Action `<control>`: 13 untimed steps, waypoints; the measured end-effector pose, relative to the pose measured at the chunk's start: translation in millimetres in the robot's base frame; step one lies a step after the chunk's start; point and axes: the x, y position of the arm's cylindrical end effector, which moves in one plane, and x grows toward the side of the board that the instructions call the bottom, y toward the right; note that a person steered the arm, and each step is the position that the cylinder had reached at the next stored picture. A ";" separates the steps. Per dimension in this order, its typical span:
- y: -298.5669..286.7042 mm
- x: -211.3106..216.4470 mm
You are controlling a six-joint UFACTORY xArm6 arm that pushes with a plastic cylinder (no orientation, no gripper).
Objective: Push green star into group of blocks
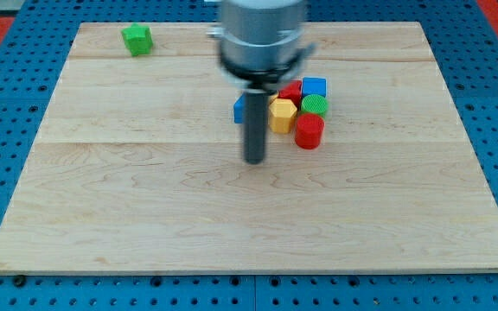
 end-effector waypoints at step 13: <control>-55.4 -72.9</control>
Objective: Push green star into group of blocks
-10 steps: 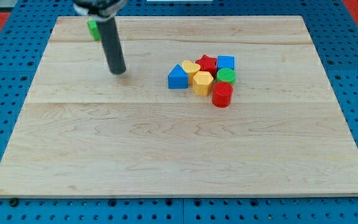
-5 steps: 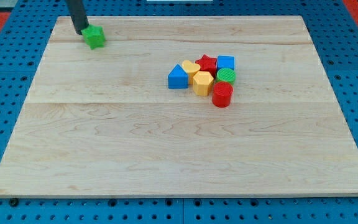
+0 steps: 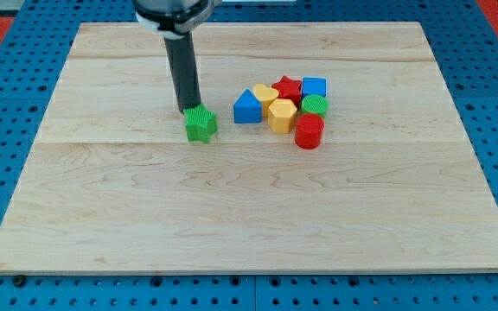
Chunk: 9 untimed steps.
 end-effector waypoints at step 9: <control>92.9 53.6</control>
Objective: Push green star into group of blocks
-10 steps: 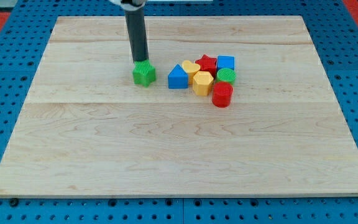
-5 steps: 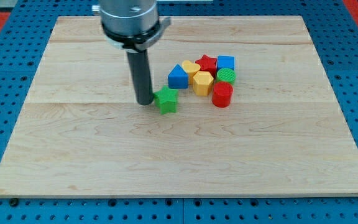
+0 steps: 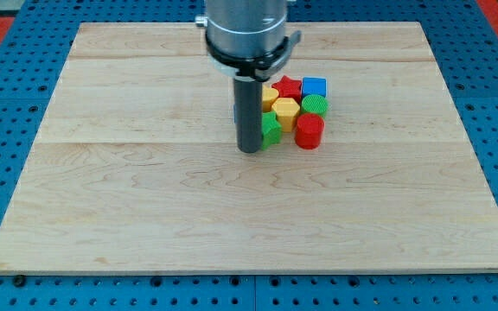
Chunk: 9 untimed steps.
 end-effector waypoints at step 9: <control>13.2 0.0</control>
